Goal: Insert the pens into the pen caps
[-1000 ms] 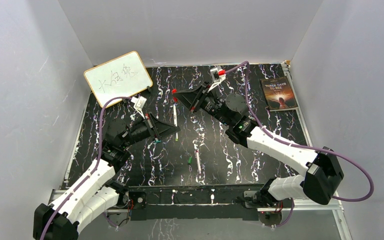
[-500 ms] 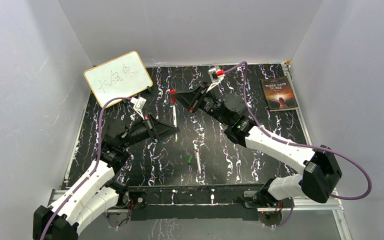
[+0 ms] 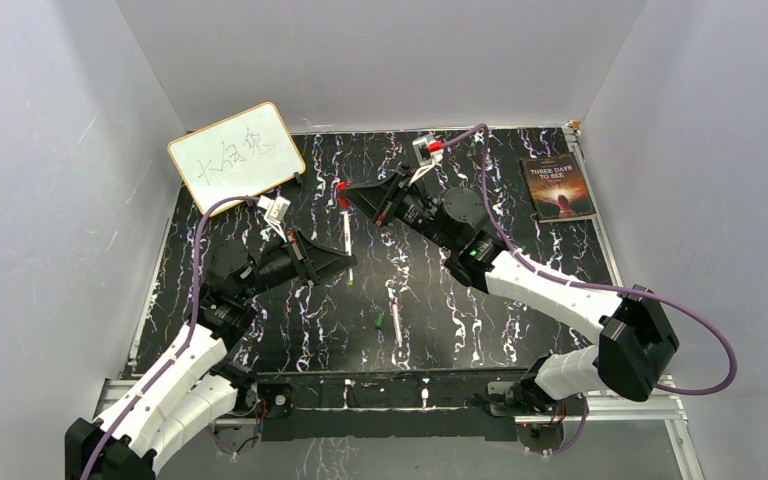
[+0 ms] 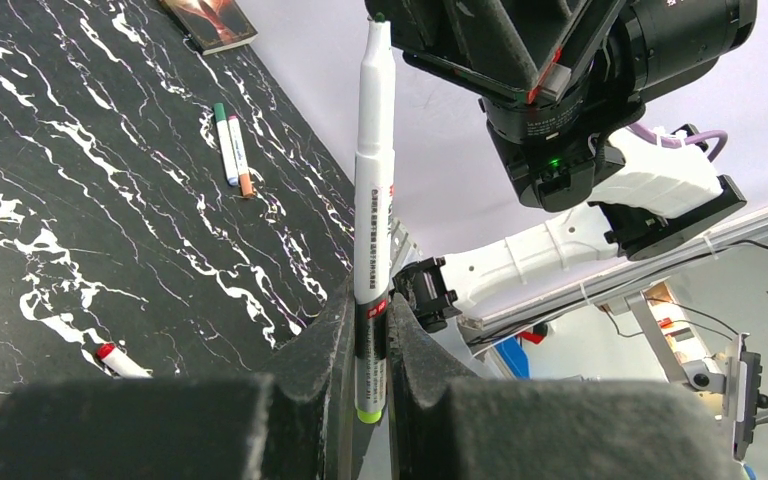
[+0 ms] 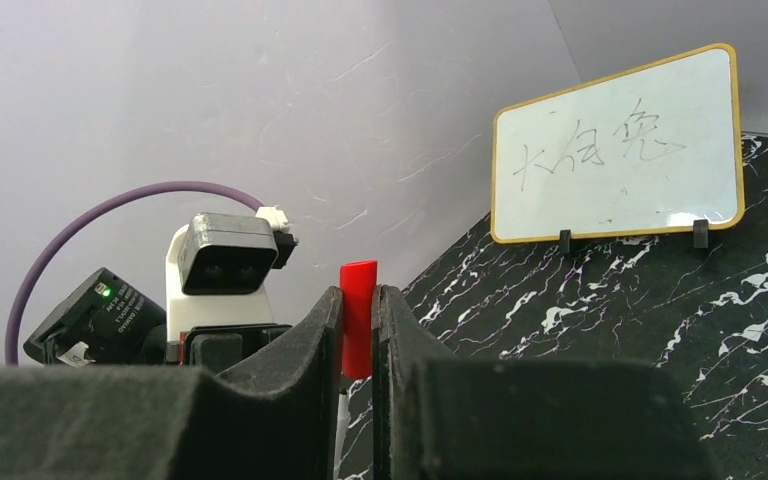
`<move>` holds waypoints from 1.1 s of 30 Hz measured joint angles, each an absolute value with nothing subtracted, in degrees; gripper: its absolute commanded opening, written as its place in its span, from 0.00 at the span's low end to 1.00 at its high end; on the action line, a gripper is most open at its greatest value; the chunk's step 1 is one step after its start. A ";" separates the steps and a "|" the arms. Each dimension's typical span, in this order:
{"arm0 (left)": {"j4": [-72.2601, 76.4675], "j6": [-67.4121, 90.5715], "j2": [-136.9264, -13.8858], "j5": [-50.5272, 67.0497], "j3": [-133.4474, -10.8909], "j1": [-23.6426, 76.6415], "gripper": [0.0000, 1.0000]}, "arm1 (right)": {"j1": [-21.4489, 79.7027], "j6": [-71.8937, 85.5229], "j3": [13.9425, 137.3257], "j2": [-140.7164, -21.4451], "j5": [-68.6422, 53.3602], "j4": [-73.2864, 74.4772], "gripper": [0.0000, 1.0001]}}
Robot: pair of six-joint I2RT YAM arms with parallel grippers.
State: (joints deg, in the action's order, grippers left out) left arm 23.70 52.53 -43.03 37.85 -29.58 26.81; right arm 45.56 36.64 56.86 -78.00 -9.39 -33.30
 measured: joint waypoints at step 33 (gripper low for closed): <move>22.59 51.37 -42.44 36.67 -29.58 26.81 0.00 | 45.30 37.39 56.16 -77.52 -10.50 -33.61 0.00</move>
